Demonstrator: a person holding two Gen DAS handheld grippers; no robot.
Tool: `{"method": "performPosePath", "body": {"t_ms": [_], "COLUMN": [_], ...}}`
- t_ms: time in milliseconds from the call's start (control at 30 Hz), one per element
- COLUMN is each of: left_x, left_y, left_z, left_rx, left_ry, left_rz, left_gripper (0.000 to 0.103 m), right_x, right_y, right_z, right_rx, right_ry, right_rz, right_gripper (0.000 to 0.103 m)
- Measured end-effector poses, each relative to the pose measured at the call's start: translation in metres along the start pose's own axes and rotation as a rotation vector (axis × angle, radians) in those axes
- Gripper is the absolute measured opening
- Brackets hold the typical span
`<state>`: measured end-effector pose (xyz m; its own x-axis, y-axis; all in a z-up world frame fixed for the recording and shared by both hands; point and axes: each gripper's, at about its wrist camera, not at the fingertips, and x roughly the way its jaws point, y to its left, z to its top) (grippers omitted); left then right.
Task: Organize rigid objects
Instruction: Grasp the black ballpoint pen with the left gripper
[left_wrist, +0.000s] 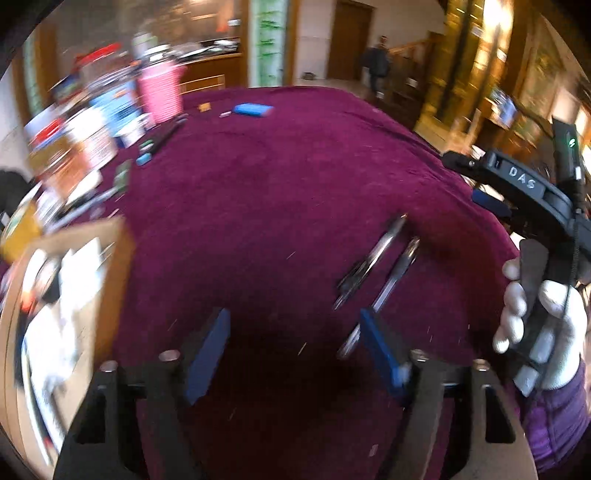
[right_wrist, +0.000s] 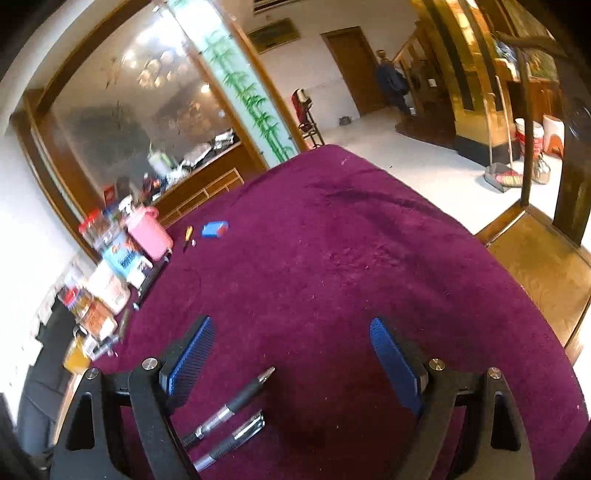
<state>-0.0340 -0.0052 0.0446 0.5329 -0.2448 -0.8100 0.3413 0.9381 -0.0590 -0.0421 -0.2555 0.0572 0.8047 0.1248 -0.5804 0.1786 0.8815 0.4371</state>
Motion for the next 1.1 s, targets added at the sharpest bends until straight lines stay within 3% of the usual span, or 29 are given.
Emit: {"method": "performPosePath", "body": {"t_ms": [133, 333, 367, 467, 500, 600, 800, 900, 1000, 1100], "left_x": [0.028, 0.049, 0.053, 0.062, 0.064, 0.066, 0.072, 0.075, 0.070, 0.041], "left_y": [-0.013, -0.026, -0.029, -0.031, -0.030, -0.032, -0.059, -0.059, -0.043, -0.014], "left_z": [0.022, 0.028, 0.027, 0.028, 0.030, 0.034, 0.034, 0.038, 0.039, 0.033], "left_rx": [0.017, 0.049, 0.063, 0.096, 0.105, 0.122, 0.234, 0.209, 0.114, -0.007], "left_ry": [0.037, 0.053, 0.064, 0.082, 0.096, 0.098, 0.057, 0.048, 0.057, 0.013], "left_rz": [-0.115, -0.202, -0.196, -0.178, -0.171, -0.162, -0.054, -0.056, -0.086, -0.139], "left_gripper": [0.044, 0.044, 0.043, 0.024, 0.022, 0.021, 0.028, 0.027, 0.010, 0.010], "right_x": [0.000, 0.000, 0.001, 0.001, 0.001, 0.001, 0.002, 0.005, 0.004, 0.004], "right_y": [0.000, -0.001, 0.000, 0.002, 0.003, 0.003, 0.006, 0.007, 0.009, 0.016], "right_z": [0.000, 0.000, 0.000, -0.001, -0.001, -0.002, -0.004, -0.004, -0.003, -0.005], "right_rx": [-0.003, 0.013, 0.013, 0.013, 0.012, 0.014, 0.011, -0.002, -0.035, -0.093], "right_ry": [0.016, 0.036, 0.036, 0.047, 0.048, 0.050, 0.059, 0.057, 0.030, 0.001], "right_rz": [0.014, 0.045, 0.048, 0.067, 0.068, 0.069, 0.060, 0.041, 0.009, -0.013], "right_gripper": [0.089, 0.089, 0.089, 0.089, 0.089, 0.089, 0.089, 0.089, 0.089, 0.089]}}
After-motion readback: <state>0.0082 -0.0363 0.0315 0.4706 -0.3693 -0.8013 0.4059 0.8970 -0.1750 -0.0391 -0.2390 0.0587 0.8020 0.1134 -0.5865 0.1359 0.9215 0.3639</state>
